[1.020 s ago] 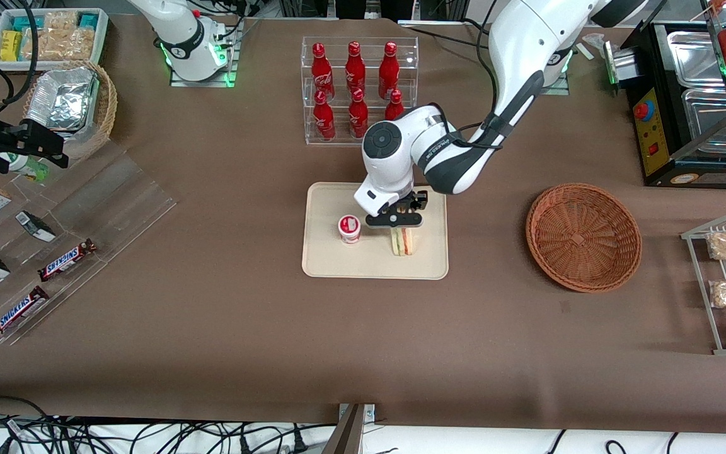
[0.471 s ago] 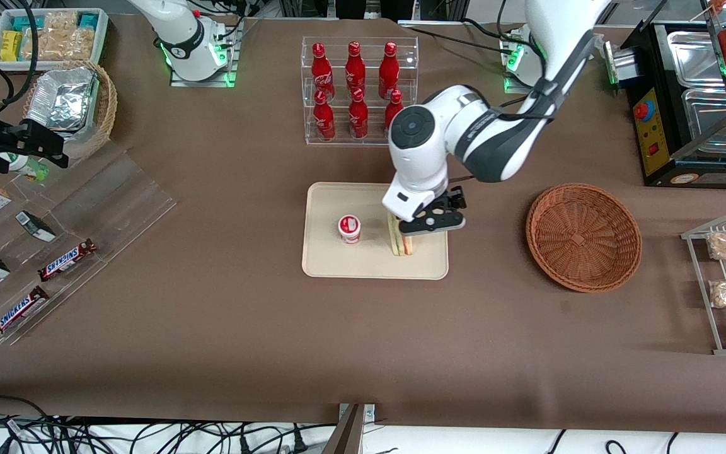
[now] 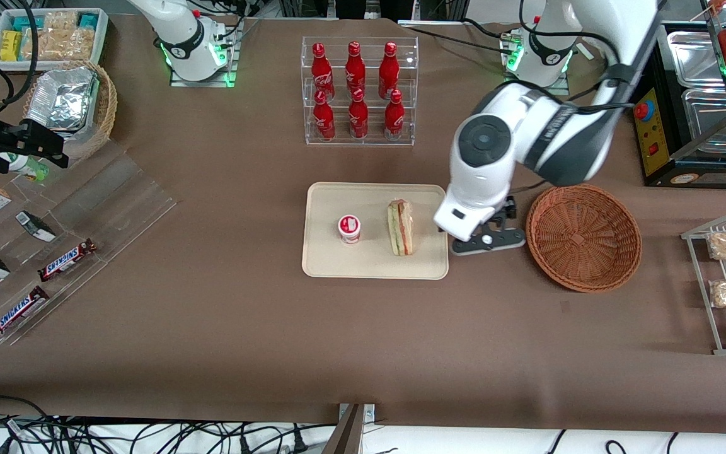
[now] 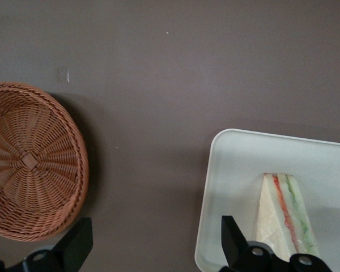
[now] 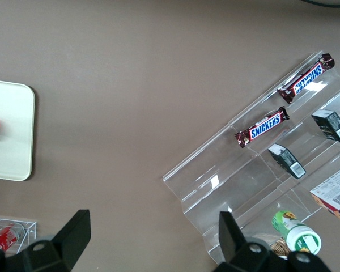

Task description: Place sandwich from basket to tray

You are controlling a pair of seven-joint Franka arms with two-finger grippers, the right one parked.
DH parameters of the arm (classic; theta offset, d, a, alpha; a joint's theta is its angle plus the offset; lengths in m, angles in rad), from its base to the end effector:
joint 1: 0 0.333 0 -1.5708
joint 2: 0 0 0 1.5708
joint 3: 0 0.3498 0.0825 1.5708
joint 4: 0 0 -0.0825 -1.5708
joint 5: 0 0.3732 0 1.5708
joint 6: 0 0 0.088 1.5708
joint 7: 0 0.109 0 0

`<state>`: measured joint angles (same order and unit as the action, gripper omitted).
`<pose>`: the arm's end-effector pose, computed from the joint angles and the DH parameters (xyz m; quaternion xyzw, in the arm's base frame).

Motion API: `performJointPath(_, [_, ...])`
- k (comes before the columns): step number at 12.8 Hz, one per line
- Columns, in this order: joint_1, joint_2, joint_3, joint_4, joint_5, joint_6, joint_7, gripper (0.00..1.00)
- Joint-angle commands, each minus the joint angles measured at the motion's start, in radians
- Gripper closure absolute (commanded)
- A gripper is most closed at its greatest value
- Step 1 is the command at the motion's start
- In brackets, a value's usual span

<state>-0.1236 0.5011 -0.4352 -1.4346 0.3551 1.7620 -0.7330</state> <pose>0.6237 -0.2861 0.4454 -0.9939 -0.0591 0.0087 0.0922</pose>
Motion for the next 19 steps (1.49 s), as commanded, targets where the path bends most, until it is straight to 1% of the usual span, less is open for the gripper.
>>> performJointPath(1, [0.062,-0.018,-0.005,0.075,-0.051,-0.103,0.168,0.0])
performJointPath(3, [0.105,-0.039,0.025,0.098,-0.102,-0.134,0.326,0.0])
performJointPath(4, [0.108,-0.055,0.079,0.098,-0.146,-0.138,0.409,0.0])
performJointPath(7, [0.102,-0.093,0.261,0.098,-0.33,-0.139,0.706,0.0])
performJointPath(8, [0.096,-0.098,0.315,0.098,-0.375,-0.139,0.772,0.0])
performJointPath(9, [0.091,-0.104,0.343,0.098,-0.384,-0.139,0.809,0.0])
performJointPath(10, [0.093,-0.107,0.346,0.098,-0.381,-0.139,0.828,0.0])
performJointPath(14, [0.085,-0.107,0.352,0.098,-0.369,-0.138,0.819,0.0])
performJointPath(16, [0.085,-0.108,0.355,0.1,-0.348,-0.138,0.817,0.0])
performJointPath(19, [0.09,-0.108,0.355,0.098,-0.344,-0.138,0.817,0.0])
